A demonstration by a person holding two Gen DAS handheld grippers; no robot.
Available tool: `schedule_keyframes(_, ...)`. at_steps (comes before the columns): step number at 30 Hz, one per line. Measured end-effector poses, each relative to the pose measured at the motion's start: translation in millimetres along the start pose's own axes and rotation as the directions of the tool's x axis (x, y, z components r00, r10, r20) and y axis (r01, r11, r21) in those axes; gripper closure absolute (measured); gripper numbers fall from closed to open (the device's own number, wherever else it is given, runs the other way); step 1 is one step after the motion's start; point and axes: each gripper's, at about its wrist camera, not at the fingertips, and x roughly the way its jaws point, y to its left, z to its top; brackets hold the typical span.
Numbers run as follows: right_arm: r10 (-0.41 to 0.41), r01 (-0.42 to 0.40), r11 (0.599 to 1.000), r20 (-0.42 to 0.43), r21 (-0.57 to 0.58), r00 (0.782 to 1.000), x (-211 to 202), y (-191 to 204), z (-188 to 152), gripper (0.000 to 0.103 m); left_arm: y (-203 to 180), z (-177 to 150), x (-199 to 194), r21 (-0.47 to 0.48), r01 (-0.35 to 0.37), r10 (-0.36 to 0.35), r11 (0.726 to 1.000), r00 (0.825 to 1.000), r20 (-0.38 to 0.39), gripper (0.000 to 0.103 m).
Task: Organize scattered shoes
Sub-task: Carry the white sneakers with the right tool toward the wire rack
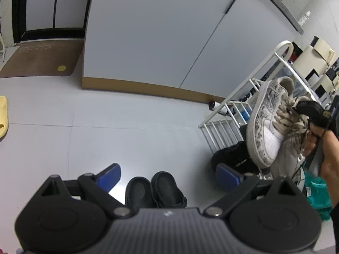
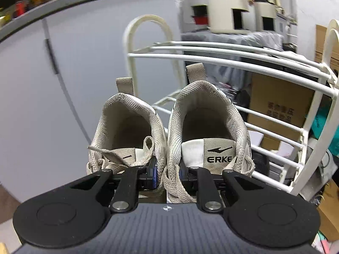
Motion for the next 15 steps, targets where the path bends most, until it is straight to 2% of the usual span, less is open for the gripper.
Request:
schedule_keyframes(7, -0.104, 0.103, 0.984, -0.001, 0.146, 0.995, 32, -24, 27, 0.084, 2, 3, -5, -0.015, 0.022, -0.022, 1.0, 1.0, 0.013, 0.005)
schedule_keyframes(15, -0.219, 0.204, 0.954, 0.046, 0.221, 0.975, 60, -45, 43, 0.084, 5, 6, -7, -0.034, 0.046, -0.046, 0.998, 0.999, 0.019, 0.005)
